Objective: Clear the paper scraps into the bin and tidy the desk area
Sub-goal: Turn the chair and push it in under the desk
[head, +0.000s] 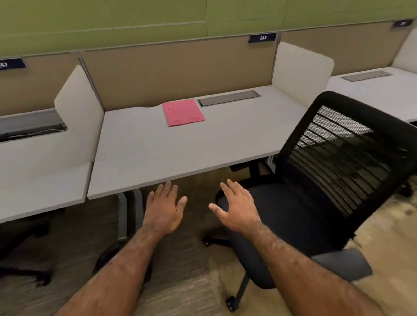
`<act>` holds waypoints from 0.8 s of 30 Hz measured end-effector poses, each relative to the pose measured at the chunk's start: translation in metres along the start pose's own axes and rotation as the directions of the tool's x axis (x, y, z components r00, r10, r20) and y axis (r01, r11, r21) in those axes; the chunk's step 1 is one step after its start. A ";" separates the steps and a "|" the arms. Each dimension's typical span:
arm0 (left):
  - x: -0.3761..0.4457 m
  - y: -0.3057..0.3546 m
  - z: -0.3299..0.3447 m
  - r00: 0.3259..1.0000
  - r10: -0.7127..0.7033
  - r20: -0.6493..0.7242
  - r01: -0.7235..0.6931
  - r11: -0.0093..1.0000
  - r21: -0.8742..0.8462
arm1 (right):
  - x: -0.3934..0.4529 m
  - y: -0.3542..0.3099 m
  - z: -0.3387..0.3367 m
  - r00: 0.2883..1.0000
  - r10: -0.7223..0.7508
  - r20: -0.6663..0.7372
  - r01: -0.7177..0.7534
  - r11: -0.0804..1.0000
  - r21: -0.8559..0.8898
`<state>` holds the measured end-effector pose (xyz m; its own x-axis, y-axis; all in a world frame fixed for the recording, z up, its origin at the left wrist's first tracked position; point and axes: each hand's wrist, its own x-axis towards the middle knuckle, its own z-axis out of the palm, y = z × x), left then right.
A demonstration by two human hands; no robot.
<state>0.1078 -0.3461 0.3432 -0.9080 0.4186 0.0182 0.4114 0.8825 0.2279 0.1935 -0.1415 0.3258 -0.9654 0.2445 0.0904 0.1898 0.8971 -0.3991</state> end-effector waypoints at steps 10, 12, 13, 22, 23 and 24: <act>-0.074 0.011 -0.007 0.998 0.041 -0.044 -0.043 0.998 -0.050 | -0.065 0.005 -0.007 0.997 0.076 -0.031 -0.075 0.997 0.035; -0.091 0.005 -0.010 0.997 0.045 -0.057 -0.047 0.998 -0.041 | -0.082 -0.001 -0.004 0.996 0.084 -0.026 -0.083 0.996 0.028; -0.100 0.002 -0.011 0.997 0.043 -0.063 -0.046 0.998 -0.039 | -0.091 -0.005 -0.003 0.996 0.084 -0.021 -0.084 0.996 0.022; -0.156 0.004 0.003 0.998 0.058 -0.026 -0.059 0.997 -0.058 | -0.164 -0.007 0.001 0.994 0.095 -0.049 -0.095 0.995 0.013; -0.158 0.009 0.003 0.997 0.074 -0.025 -0.075 0.995 -0.060 | -0.169 -0.002 -0.004 0.993 0.106 -0.061 -0.105 0.994 0.009; -0.159 0.016 0.004 0.996 0.090 -0.027 -0.092 0.994 -0.062 | -0.172 0.003 -0.009 0.990 0.119 -0.074 -0.119 0.993 0.004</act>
<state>0.2584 -0.3980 0.3404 -0.8690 0.4906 0.0645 0.4872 0.8254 0.2854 0.3620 -0.1778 0.3171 -0.9200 0.3762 0.1097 0.3027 0.8600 -0.4107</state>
